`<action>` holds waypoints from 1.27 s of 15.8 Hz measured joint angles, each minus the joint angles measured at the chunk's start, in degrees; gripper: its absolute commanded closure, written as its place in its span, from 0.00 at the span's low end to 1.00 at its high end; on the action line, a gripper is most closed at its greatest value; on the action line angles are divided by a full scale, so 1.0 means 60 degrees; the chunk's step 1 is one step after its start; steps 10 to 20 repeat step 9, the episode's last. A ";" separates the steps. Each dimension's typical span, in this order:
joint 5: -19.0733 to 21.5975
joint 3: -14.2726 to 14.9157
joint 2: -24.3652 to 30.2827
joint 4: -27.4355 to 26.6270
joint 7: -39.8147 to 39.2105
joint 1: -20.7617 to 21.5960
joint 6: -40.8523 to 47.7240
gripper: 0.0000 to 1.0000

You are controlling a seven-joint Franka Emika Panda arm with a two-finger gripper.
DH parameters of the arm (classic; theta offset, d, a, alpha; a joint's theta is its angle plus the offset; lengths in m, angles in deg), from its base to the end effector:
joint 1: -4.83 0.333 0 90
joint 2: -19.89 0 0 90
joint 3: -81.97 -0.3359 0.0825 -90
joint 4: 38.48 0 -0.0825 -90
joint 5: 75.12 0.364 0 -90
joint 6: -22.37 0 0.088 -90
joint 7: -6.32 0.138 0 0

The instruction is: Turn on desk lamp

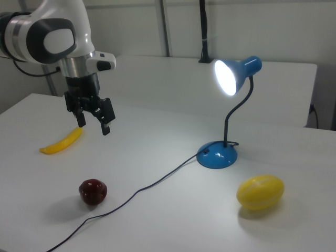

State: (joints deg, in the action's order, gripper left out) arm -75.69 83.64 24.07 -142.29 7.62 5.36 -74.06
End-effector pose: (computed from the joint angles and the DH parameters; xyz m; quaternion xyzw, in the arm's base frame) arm 0.5105 -0.0119 0.5518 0.9994 -0.0205 -0.0279 0.0039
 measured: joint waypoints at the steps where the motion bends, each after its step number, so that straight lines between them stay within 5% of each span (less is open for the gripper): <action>1: 0.0000 -0.0001 0.0011 -0.0004 -0.0094 0.0000 0.0071 0.00; 20: -0.0009 -0.0002 -0.0001 -0.0013 -0.0232 -0.0006 0.0178 0.00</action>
